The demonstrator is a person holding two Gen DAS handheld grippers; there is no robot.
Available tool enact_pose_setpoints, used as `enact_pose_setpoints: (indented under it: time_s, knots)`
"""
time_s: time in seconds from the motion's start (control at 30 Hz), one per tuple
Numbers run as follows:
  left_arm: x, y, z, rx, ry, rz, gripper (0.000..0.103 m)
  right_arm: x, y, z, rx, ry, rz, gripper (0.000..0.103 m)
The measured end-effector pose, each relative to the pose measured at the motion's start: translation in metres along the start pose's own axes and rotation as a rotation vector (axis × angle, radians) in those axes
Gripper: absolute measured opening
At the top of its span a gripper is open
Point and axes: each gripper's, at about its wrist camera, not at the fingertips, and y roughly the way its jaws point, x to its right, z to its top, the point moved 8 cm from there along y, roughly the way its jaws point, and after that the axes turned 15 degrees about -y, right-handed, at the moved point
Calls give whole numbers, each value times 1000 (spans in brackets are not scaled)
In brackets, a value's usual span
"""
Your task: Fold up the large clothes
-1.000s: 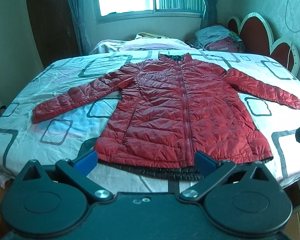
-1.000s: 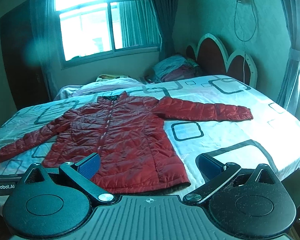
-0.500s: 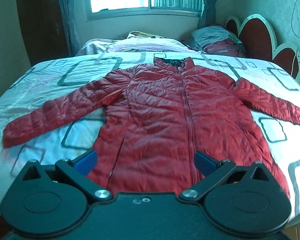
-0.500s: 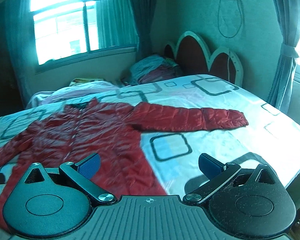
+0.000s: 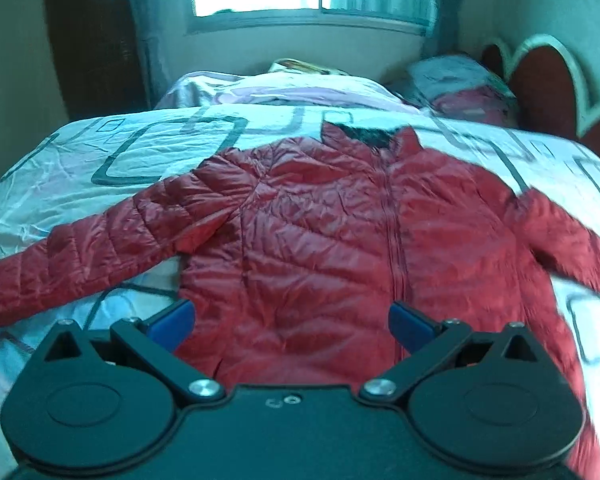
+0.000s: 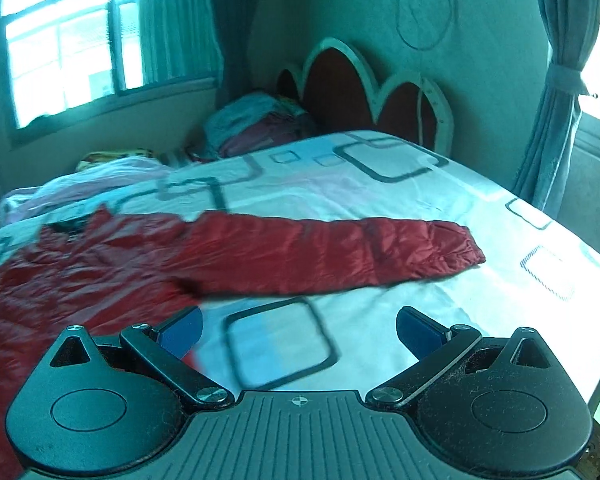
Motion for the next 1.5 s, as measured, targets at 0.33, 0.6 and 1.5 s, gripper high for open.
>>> enact_pose_setpoints:
  time_s: [0.33,0.6,1.5]
  knots:
    - [50,63,13,-29,10,80,103,112,118,-4,-128,103,-91,102]
    - [60,88,14,-66,5,134,103,188,175,-38,-267,286,-136,71]
    - [9,94,24,-151,-167,-43,101,-28,112,126,127,25,223,12]
